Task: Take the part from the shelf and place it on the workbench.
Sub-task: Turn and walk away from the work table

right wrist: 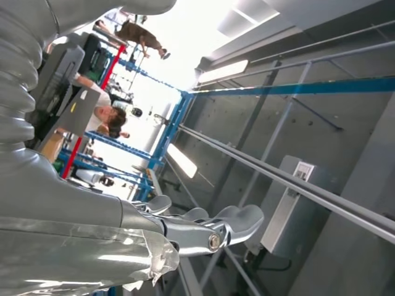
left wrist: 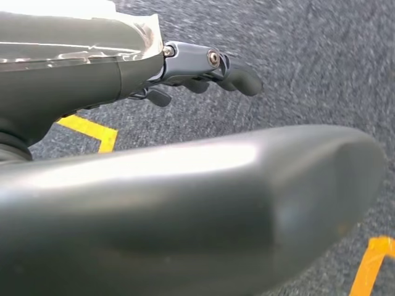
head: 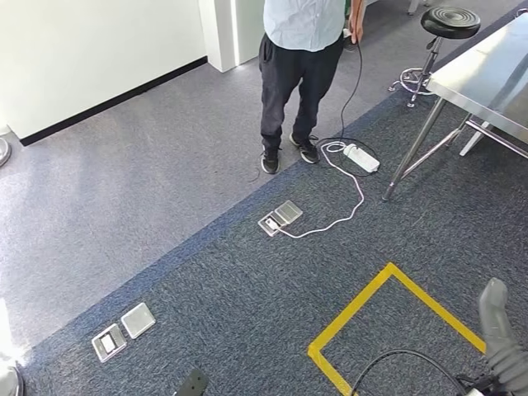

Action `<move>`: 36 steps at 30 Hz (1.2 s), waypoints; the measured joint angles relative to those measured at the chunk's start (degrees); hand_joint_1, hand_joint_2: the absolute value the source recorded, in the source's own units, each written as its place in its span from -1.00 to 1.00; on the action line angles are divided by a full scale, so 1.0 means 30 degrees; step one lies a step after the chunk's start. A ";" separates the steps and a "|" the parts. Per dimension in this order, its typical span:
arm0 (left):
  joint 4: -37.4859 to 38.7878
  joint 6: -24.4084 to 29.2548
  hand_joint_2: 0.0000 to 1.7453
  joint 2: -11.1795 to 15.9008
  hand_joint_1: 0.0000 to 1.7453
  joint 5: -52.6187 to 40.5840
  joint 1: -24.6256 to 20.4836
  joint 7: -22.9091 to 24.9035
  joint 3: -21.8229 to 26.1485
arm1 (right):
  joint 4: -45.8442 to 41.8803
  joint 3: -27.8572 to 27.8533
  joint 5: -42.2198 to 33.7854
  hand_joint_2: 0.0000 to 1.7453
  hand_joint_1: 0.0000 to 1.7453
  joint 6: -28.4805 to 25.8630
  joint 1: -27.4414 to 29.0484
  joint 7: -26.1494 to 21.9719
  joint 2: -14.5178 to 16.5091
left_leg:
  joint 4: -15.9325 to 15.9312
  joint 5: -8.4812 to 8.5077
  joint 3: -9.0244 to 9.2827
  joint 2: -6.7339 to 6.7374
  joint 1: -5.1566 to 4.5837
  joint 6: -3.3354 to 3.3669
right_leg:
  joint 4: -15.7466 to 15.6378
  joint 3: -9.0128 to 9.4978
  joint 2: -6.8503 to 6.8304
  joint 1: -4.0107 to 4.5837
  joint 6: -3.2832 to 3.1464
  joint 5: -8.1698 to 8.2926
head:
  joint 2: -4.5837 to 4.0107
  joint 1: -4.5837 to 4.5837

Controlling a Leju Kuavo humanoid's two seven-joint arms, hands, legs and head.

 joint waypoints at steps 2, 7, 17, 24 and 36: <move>0.0000 -0.0004 -1.00 0.0005 -1.00 0.0013 -0.0019 -0.0007 0.0040 | -0.0015 0.0018 0.0005 1.00 -1.00 0.0000 0.0084 0.0000 0.0038 | 0.2365 -0.1254 -0.1054 0.0428 0.0065 -0.0184 | -0.0020 -0.0013 -0.0359 0.0013 -0.0062 0.0018 | 0.0000 -0.0018; 0.0000 -0.0005 -1.00 0.0033 -1.00 0.0018 0.0052 -0.0005 0.0100 | -0.0015 0.0057 0.0011 1.00 -1.00 0.0000 0.0215 0.0000 0.0082 | 0.1809 -0.0384 -0.0581 0.0911 0.0254 -0.0426 | 0.0048 0.0042 -0.1119 0.0003 0.0076 -0.0079 | 0.0000 -0.0020; 0.0000 -0.0067 -1.00 0.0033 -1.00 0.0018 0.0053 0.0011 0.0177 | -0.0069 0.0053 0.0082 1.00 -1.00 0.0000 0.0331 0.0000 0.0127 | -0.1113 0.0621 0.0680 0.0841 0.0124 0.0618 | 0.3536 -0.1252 -0.0652 0.0022 0.0846 -0.2349 | 0.0000 0.0025; 0.0000 -0.0071 -1.00 0.0014 -1.00 0.0011 0.0025 0.0009 0.0213 | -0.0077 0.0020 -0.0026 1.00 -1.00 0.0000 0.0479 0.0000 0.0137 | -0.1094 0.0645 0.0788 -0.0268 -0.0079 0.0637 | 0.1364 -0.0343 0.0302 0.0155 0.0352 -0.0408 | 0.0000 -0.0002; 0.0000 -0.0064 -1.00 0.0024 -1.00 0.0029 0.0109 0.0020 0.0472 | -0.0064 -0.1455 -0.1282 1.00 -1.00 0.0000 0.1131 0.0000 0.0435 | 0.3637 -0.1327 -0.1552 0.0625 0.0168 -0.0228 | -0.0086 0.0142 -0.0994 0.0043 -0.0025 -0.0125 | 0.0000 -0.0051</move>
